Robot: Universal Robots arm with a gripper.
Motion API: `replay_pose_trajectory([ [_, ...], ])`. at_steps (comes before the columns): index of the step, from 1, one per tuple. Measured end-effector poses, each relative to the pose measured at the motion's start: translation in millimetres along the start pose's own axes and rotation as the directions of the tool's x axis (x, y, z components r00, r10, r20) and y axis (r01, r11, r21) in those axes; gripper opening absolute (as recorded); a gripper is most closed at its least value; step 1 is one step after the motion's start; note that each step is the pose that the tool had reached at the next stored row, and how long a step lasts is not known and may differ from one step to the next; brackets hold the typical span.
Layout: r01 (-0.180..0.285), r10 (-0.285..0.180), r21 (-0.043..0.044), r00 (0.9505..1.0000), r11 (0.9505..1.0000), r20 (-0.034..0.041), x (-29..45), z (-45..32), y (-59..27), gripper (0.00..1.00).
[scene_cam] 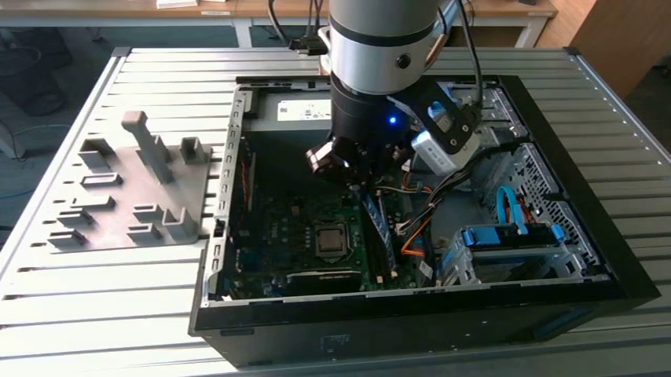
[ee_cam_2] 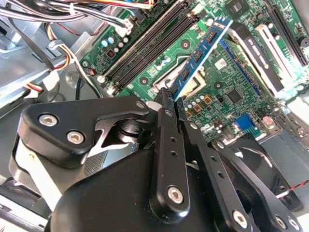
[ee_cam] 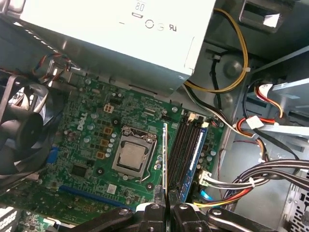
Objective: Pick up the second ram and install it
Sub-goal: 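Insert the second ram into the second slot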
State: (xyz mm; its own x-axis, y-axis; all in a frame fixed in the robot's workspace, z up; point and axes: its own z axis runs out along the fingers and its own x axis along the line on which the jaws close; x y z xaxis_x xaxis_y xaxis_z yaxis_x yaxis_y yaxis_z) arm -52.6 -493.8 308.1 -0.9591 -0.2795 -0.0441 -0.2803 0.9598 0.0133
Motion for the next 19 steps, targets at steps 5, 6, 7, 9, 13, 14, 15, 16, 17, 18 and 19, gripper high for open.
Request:
replay_pose_trajectory([
  [5,-0.023,0.023,0.0012,0.9997,0.9997,0.0003,0.0,0.1,0.0,0.14],
  [6,-0.027,0.027,0.0014,0.9996,0.9996,0.0003,0.0,0.1,0.0,0.14],
  [7,-0.032,0.032,0.0016,0.9995,0.9995,0.0004,0.0,0.2,0.0,0.14],
  [9,-0.041,0.041,0.0021,0.9992,0.9992,0.0005,0.0,0.2,0.0,0.14],
  [13,-0.058,0.058,0.0030,0.9983,0.9983,0.0007,0.0,0.3,0.0,0.14],
  [14,-0.063,0.063,0.0033,0.9980,0.9980,0.0008,0.0,0.3,0.0,0.14],
  [15,-0.067,0.067,0.0035,0.9978,0.9978,0.0008,0.0,0.4,0.0,0.14],
  [16,-0.071,0.071,0.0038,0.9975,0.9975,0.0009,0.0,0.4,0.0,0.14],
  [17,-0.076,0.076,0.0040,0.9971,0.9971,0.0010,0.0,0.4,0.0,0.14],
  [18,-0.080,0.080,0.0042,0.9968,0.9968,0.0010,0.0,0.4,0.0,0.14],
  [19,-0.084,0.084,0.0044,0.9965,0.9965,0.0011,0.0,0.4,0.0,0.14],
])
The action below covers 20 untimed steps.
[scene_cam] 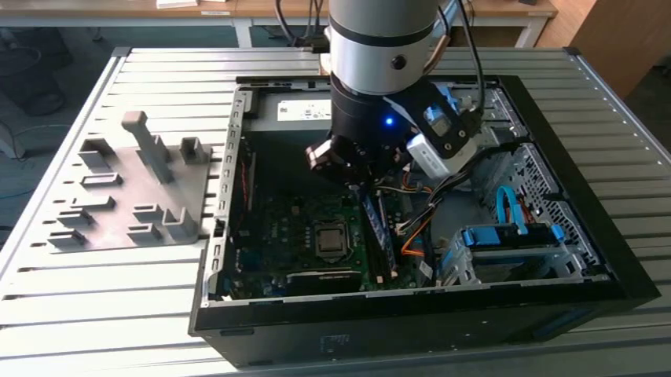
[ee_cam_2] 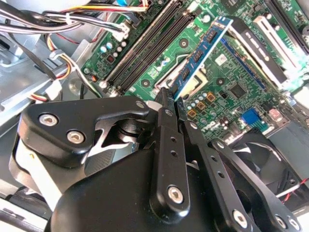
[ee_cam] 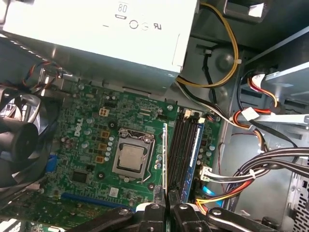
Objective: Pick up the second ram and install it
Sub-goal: 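Insert the second ram into the second slot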
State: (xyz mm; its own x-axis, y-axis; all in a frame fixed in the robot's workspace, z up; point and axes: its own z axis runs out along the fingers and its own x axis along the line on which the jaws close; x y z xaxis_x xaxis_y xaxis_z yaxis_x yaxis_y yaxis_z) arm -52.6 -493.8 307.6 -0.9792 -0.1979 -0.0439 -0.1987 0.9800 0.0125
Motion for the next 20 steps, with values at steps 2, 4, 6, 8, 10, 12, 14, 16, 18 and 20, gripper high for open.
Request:
replay_pose_trajectory([
  [2,-0.008,0.008,0.0004,1.0000,1.0000,0.0001,0.0,0.1,0.0,0.14],
  [4,-0.017,0.017,0.0008,0.9999,0.9999,0.0002,0.0,0.1,0.0,0.14],
  [6,-0.025,0.025,0.0012,0.9997,0.9997,0.0003,0.0,0.2,0.0,0.14],
  [8,-0.033,0.033,0.0016,0.9994,0.9994,0.0004,0.0,0.2,0.0,0.14],
  [10,-0.042,0.042,0.0020,0.9991,0.9991,0.0005,0.0,0.2,0.0,0.14],
  [12,-0.050,0.050,0.0025,0.9988,0.9988,0.0006,0.0,0.3,0.0,0.14],
  [14,-0.058,0.058,0.0029,0.9983,0.9983,0.0008,0.0,0.3,0.0,0.14],
  [16,-0.066,0.066,0.0034,0.9978,0.9978,0.0008,0.0,0.3,0.0,0.14],
  [18,-0.074,0.074,0.0039,0.9972,0.9972,0.0010,0.0,0.4,0.0,0.14],
  [20,-0.082,0.082,0.0043,0.9966,0.9966,0.0011,0.0,0.4,0.0,0.14],
])
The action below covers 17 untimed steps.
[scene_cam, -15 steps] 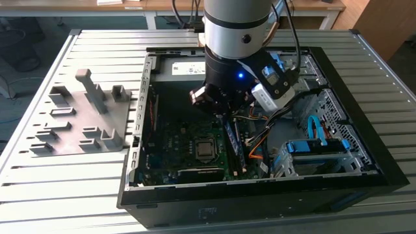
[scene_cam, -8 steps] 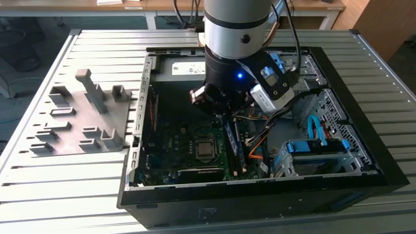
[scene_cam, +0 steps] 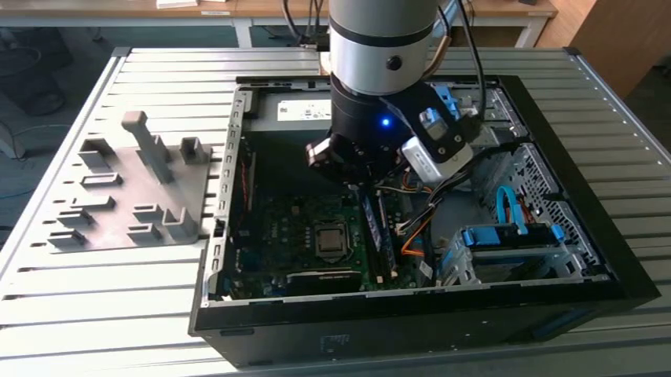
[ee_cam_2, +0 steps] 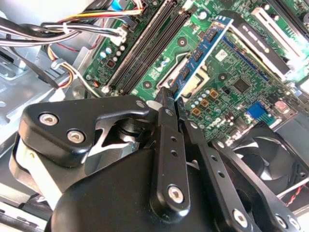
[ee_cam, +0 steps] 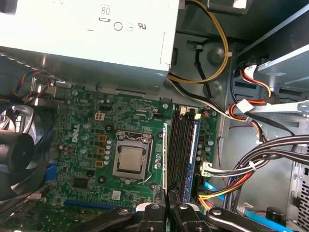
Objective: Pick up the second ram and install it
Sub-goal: 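Insert the second ram into the second slot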
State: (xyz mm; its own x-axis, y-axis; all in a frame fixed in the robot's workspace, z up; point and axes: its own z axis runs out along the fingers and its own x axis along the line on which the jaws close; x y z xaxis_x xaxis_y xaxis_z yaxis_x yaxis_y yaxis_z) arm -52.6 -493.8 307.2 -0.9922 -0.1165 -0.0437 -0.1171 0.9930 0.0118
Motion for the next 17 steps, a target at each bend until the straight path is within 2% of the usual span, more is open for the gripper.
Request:
replay_pose_trajectory([
  [17,-0.068,0.068,0.0045,0.9977,0.9977,0.0008,0.0,0.3,0.0,0.14],
])
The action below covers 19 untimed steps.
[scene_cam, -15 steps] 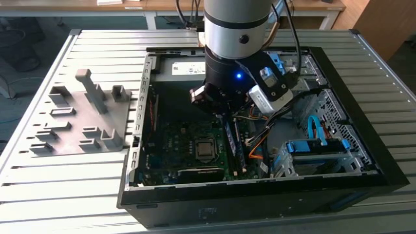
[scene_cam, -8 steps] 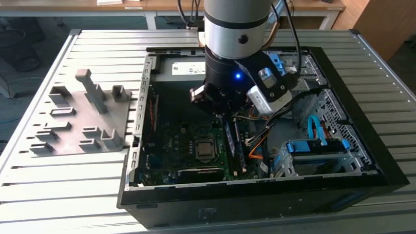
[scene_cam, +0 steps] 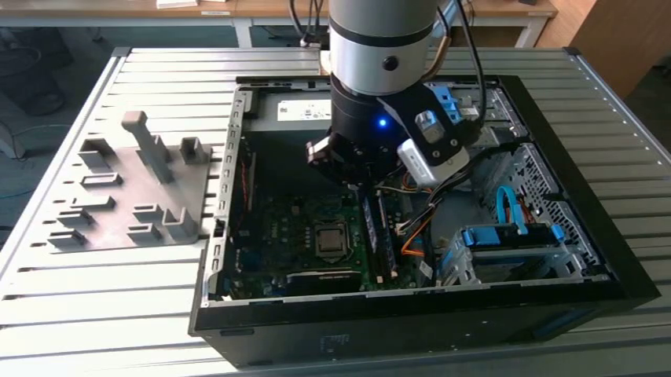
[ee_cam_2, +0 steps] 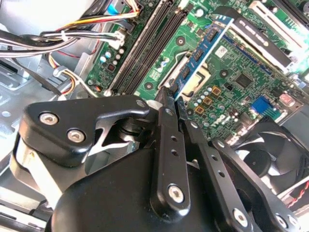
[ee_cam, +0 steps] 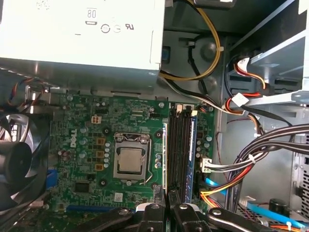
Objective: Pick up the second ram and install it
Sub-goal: 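Insert the second ram into the second slot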
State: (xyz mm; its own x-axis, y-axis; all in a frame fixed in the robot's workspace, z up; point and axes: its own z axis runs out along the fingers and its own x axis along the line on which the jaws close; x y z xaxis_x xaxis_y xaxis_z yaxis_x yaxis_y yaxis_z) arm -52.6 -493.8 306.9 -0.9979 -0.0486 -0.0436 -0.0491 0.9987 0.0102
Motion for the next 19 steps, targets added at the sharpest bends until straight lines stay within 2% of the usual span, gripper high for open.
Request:
replay_pose_trajectory([
  [19,-0.077,0.077,0.0043,0.9970,0.9970,0.0009,0.0,0.3,0.0,0.14],
])
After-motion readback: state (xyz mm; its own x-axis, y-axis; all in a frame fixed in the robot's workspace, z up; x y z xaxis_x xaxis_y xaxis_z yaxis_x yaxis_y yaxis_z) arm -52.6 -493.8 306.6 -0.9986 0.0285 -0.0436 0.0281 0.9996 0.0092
